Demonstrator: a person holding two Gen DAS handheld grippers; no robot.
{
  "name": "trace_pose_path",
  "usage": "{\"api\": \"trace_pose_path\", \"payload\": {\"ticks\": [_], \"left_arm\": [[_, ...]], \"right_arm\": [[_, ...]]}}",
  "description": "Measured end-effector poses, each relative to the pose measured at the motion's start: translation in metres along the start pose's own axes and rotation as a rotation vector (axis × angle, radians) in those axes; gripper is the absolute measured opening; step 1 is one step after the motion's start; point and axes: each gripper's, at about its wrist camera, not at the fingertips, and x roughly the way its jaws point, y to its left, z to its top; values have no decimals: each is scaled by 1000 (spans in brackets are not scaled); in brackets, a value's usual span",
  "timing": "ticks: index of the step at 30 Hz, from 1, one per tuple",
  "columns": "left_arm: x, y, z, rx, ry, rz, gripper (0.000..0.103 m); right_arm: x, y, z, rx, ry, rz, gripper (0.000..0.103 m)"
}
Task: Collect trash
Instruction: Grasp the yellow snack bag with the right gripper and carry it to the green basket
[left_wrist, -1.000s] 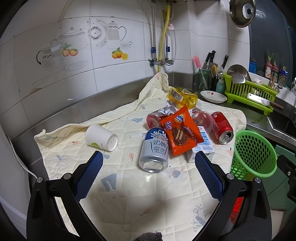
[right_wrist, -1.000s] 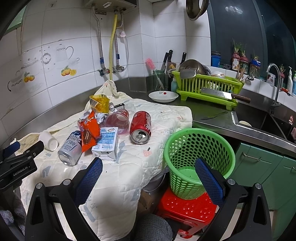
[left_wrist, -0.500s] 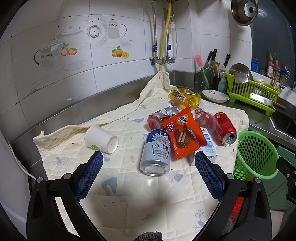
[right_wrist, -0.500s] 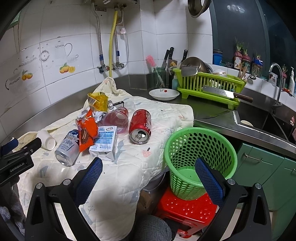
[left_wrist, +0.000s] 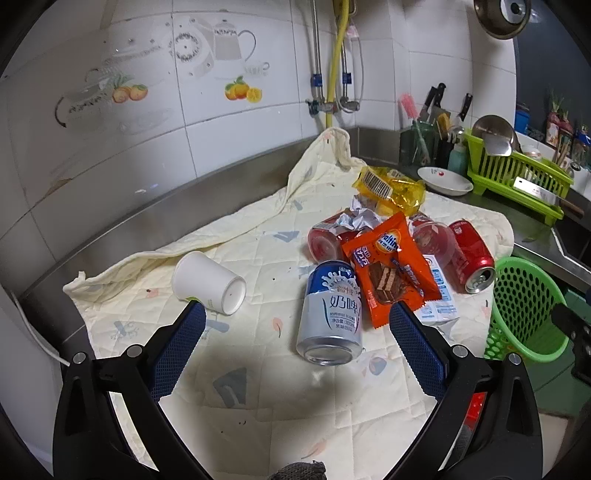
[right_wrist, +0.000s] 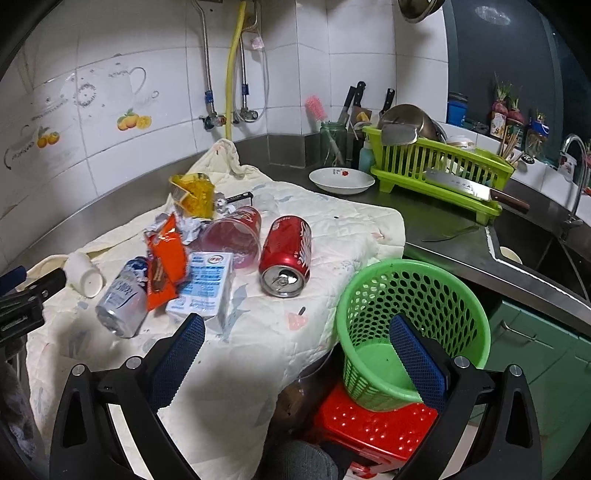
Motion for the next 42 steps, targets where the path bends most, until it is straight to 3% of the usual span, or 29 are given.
{"api": "trace_pose_path", "payload": {"ticks": [9,19,23,32,42], "left_arm": [[26,7,17,-13,65,-42,98],[42,15,26,-30,82,-55,97],[47,18,28,-27,86,-51,97],[59,31,29,-49,102,-34,97],[63,35,25,-47,115,-39,97]], "right_arm": [[59,-4,32,-28,103,54,96],[121,3,70,-42,192,74,96],[126,12,94,-46,173,106,95],[129,69,137,-138,125,305,94],[173,117,158,-283,151,344,94]]}}
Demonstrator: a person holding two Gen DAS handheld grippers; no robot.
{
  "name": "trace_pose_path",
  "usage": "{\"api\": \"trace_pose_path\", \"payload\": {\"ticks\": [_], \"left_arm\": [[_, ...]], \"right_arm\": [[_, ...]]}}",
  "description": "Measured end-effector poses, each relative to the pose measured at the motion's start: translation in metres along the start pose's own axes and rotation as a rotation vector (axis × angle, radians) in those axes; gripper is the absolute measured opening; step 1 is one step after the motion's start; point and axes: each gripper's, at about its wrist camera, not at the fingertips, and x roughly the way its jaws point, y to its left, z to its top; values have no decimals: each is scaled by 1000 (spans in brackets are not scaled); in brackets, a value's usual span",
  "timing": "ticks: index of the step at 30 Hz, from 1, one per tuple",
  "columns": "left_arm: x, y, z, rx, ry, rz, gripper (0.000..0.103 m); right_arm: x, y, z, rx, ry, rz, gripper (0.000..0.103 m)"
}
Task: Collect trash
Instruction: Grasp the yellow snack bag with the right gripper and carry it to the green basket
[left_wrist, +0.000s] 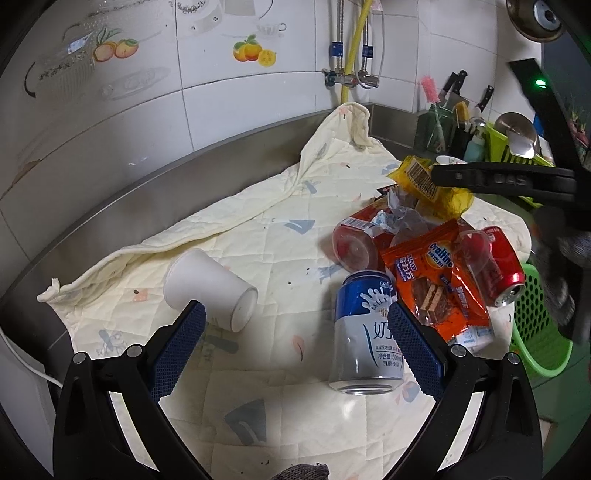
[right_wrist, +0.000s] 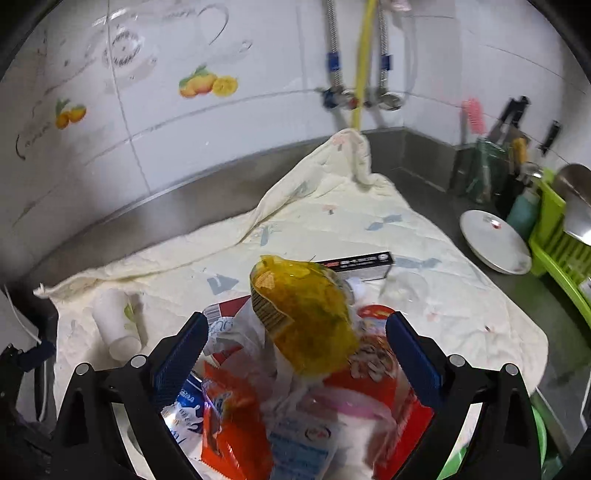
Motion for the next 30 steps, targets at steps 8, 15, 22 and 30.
{"api": "trace_pose_path", "payload": {"ticks": [8,15,22,30], "left_arm": [[6,-5,-3,5,12,-32,97],[9,-20,-1,16,17,-75,97],[8,-34,0,27,10,-129,94],[10,-71,-1,92,23,-225,85]], "right_arm": [[27,-4,4,-50,51,-29,75],[18,-14,2,-17,25,5,59],[-11,-21,1,29,-46,30,57],[-73,-42,-22,87,-131,16,57]]}}
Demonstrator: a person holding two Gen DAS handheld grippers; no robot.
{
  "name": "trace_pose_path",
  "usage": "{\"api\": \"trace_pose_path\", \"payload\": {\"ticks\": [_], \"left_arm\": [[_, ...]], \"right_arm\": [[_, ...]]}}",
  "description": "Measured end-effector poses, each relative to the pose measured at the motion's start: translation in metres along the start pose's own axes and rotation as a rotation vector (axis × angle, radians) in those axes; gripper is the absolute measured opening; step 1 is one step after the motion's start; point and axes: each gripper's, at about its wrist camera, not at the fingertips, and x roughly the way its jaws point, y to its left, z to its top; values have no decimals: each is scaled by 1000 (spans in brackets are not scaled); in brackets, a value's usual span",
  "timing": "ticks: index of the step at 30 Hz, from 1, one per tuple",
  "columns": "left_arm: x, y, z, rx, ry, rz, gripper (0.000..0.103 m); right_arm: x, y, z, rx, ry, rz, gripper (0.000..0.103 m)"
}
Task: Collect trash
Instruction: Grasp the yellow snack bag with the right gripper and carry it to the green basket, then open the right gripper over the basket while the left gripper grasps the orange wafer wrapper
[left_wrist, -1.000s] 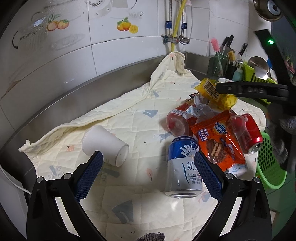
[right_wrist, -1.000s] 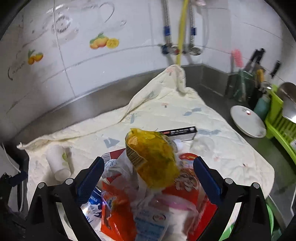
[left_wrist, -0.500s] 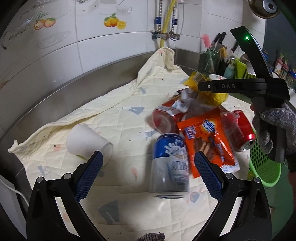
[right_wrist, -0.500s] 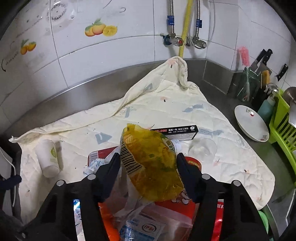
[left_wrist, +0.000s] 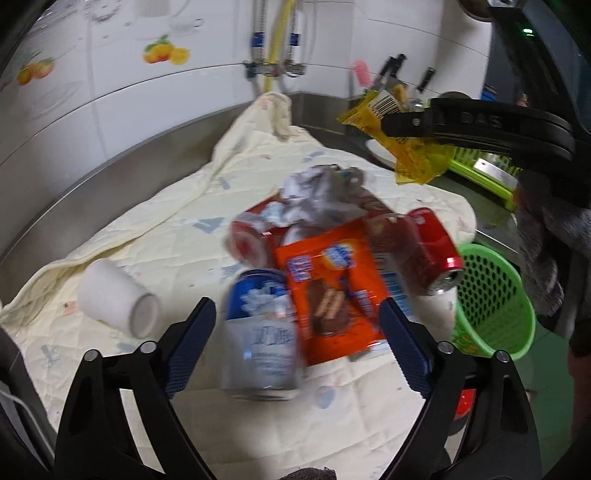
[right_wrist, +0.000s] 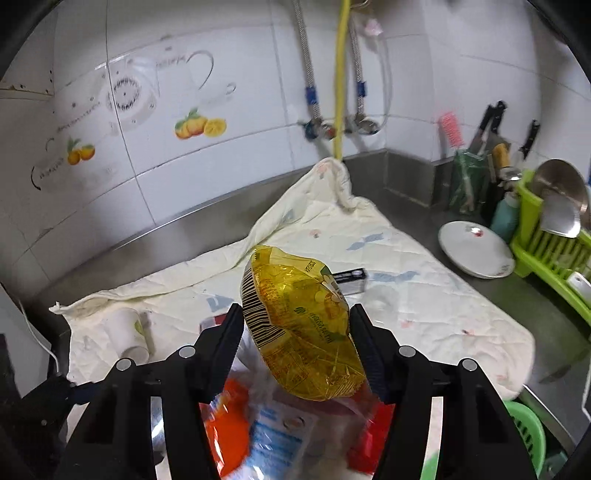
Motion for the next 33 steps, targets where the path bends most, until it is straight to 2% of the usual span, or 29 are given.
{"api": "trace_pose_path", "payload": {"ticks": [5,10,14,20,24,29,33], "left_arm": [[12,-20,6,12,18,-65,81],[37,-42,12,49,63,-46,71],[54,-44,12,33,103,-20,65],[61,-36,13,-15,126,-5,45],[59,-34,12,-23,126,-8,19],[45,-31,13,-29,95,-27,10],[25,-35,13,-12,54,-43,7]], "right_arm": [[-35,-22,-23,32,-17,-51,57],[-58,-47,-56,61,-11,-140,57],[-72,-69,-85,89,6,-212,57],[-80,-96,-123,108,55,-317,57],[-76,-114,-152,152,106,-349,57],[-74,-130,-171,201,141,-374,58],[-78,-141,-182,245,149,-382,64]]}}
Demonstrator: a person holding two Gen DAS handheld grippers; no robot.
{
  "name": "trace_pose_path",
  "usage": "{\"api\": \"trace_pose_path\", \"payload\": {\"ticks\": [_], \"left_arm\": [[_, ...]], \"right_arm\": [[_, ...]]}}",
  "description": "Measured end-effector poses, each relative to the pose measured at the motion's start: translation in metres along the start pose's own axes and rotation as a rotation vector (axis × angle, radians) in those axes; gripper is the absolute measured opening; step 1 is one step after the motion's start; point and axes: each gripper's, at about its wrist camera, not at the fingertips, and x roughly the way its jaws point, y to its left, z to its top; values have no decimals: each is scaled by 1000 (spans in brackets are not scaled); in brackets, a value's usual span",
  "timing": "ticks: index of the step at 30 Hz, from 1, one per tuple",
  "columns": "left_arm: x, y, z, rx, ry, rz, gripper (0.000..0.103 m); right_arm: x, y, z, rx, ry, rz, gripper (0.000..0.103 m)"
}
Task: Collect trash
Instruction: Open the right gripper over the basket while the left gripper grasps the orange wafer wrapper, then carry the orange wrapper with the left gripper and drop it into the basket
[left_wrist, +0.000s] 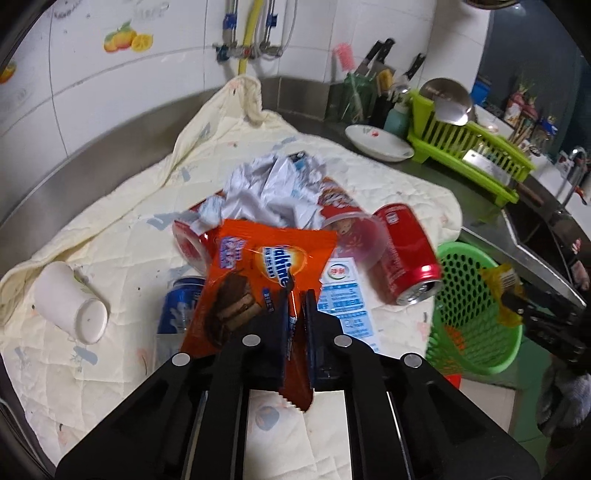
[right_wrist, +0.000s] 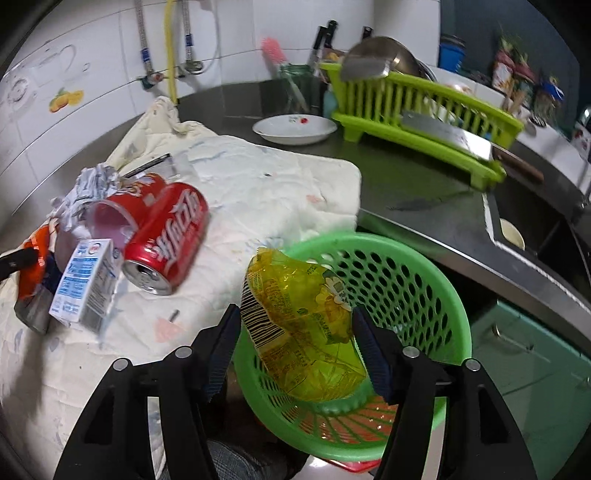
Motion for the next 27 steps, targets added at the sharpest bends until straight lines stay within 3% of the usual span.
{"api": "trace_pose_path", "payload": {"ticks": [7,9,13,21,27], "left_arm": [[-20,-9,0,37,-37,-45,4],[-28,-17,0,63,-55,-57,4],[-41,-37,-1,101,-80,-108,4],[-47,-99,-4,197,-73,-257,4],[-25,-164,-10,284,-11,-389,4]], "right_arm": [[-2,-14,-8,38,3,-12,69],[-8,-17,-10,42,-11,-23,75],[-19,-25,-12,56,-28,-28,75],[-48,-49,-20,96,-73,-54,76],[-71,-75,-31,127,-100,-91,76]]}}
